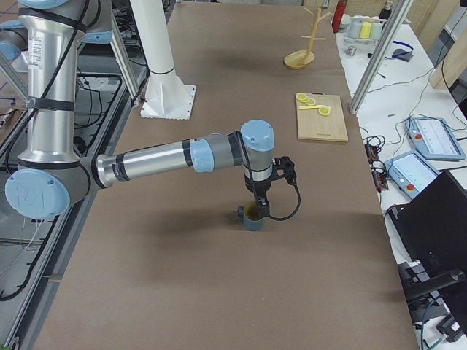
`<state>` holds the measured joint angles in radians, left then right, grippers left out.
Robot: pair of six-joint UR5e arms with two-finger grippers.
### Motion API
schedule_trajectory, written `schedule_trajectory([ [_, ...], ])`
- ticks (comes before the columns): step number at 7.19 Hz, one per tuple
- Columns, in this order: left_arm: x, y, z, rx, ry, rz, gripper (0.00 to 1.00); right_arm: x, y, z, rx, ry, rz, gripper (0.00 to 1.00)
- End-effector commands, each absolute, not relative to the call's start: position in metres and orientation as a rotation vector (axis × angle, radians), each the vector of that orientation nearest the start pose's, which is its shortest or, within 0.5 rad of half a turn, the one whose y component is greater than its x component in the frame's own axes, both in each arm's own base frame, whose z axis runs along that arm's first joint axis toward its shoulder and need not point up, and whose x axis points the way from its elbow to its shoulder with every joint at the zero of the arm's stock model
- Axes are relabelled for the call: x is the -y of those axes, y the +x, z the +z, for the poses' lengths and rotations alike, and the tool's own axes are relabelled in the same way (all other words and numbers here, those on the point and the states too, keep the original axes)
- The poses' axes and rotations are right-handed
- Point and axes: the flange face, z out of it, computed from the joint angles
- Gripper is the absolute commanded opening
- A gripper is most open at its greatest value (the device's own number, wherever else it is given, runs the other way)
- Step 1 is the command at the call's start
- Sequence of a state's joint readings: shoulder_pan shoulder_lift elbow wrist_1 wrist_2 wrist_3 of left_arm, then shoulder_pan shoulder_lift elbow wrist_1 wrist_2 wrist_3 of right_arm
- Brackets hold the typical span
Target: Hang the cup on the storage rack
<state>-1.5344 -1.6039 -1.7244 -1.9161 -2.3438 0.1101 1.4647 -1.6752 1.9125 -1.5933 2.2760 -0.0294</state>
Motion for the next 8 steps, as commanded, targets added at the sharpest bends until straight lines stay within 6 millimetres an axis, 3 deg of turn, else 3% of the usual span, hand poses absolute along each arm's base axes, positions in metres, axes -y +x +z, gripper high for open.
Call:
schedule_trajectory([
  [1, 0.525, -0.044, 0.53, -0.735, 0.562, 0.352, 0.99, 0.456, -0.002, 0.553, 0.71, 0.152, -0.252, 1.0],
  [3, 0.521, -0.045, 0.538, -0.732, 0.573, 0.356, 0.99, 0.462, -0.041, 0.562, 0.693, 0.149, -0.329, 1.0],
  [5, 0.521, -0.045, 0.538, -0.734, 0.576, 0.356, 0.99, 0.474, -0.046, 0.612, 0.706, 0.164, -0.276, 1.0],
  [6, 0.521, -0.045, 0.537, -0.734, 0.577, 0.357, 0.99, 0.485, -0.048, 0.62, 0.721, 0.174, -0.188, 1.0],
  [8, 0.521, -0.045, 0.537, -0.734, 0.577, 0.357, 0.99, 0.482, -0.069, 0.619, 0.738, 0.165, -0.155, 1.0],
])
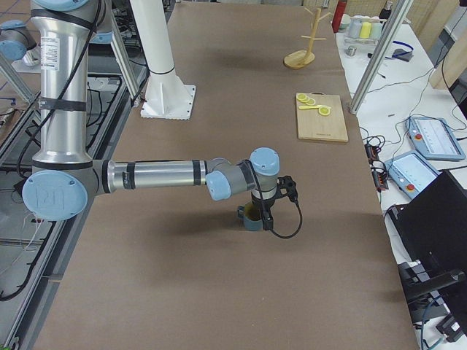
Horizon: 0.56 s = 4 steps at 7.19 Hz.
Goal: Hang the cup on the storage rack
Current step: 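Reach the right gripper down and grasp the blue mug's rim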
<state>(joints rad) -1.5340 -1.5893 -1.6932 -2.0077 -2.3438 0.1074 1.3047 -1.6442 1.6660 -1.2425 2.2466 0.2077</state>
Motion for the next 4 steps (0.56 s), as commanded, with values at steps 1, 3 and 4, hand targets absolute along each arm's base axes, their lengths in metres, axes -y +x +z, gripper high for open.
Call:
schedule_trajectory([
  [1, 0.5206, -0.0446, 0.5375, -0.734, 0.577, 0.357, 0.99, 0.4788, -0.0875, 0.6204, 0.74, 0.15, -0.19, 1.0],
  [3, 0.5206, -0.0446, 0.5382, -0.734, 0.576, 0.358, 0.99, 0.4731, -0.0925, 0.6255, 0.735, 0.139, -0.206, 1.0],
  [4, 0.5206, -0.0446, 0.5382, -0.734, 0.576, 0.358, 0.99, 0.471, -0.0918, 0.6277, 0.734, 0.135, -0.204, 1.0],
])
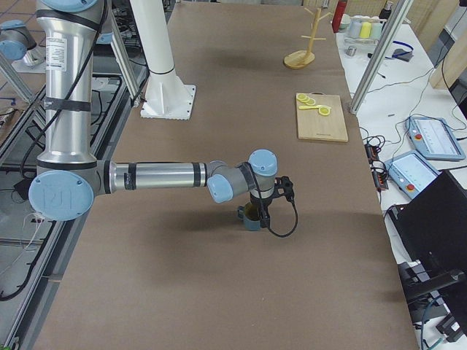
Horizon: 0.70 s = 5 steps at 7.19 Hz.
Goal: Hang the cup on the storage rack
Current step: 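Reach the right gripper down and grasp the blue mug's rim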
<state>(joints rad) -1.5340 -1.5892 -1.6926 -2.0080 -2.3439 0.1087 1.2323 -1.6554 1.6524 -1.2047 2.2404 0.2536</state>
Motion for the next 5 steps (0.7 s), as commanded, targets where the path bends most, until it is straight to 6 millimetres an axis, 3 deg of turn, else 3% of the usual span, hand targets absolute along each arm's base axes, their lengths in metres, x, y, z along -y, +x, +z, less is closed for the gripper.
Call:
schedule_trajectory([
  [1, 0.5206, -0.0446, 0.5382, -0.734, 0.576, 0.358, 0.99, 0.4698, -0.0912, 0.6292, 0.732, 0.132, -0.2, 0.99],
  [3, 0.5206, -0.0446, 0.5382, -0.734, 0.576, 0.358, 0.99, 0.4686, -0.0905, 0.6366, 0.726, 0.117, -0.192, 0.81],
  [4, 0.5206, -0.0446, 0.5382, -0.734, 0.576, 0.358, 0.99, 0.4687, -0.0902, 0.6384, 0.721, 0.116, -0.19, 0.59],
  [5, 0.5206, -0.0446, 0.5373, -0.733, 0.579, 0.359, 0.99, 0.4693, -0.0905, 0.6376, 0.722, 0.117, -0.191, 0.08],
])
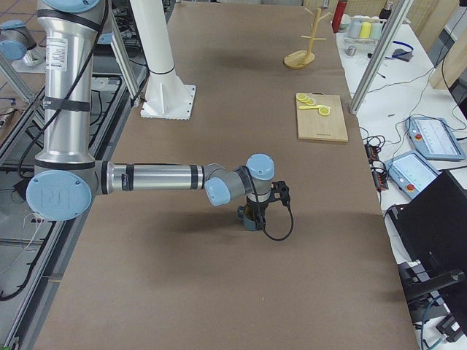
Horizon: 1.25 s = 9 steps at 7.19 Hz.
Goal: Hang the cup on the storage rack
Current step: 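Reach the right gripper down and grasp the blue mug's rim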
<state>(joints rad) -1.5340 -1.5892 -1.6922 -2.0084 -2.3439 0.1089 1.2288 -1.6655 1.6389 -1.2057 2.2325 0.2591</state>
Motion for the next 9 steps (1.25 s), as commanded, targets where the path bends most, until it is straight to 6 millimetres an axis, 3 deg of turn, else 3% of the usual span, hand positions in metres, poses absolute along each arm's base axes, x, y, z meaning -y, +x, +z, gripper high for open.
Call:
schedule_trajectory([
  [1, 0.521, -0.045, 0.537, -0.734, 0.577, 0.357, 0.99, 0.469, -0.091, 0.636, 0.723, 0.122, -0.195, 0.0],
  [7, 0.52, -0.045, 0.539, -0.735, 0.574, 0.354, 0.99, 0.473, -0.091, 0.619, 0.735, 0.158, -0.204, 0.0],
  [9, 0.52, -0.045, 0.539, -0.735, 0.572, 0.352, 0.99, 0.475, -0.092, 0.577, 0.768, 0.205, -0.161, 0.0],
])
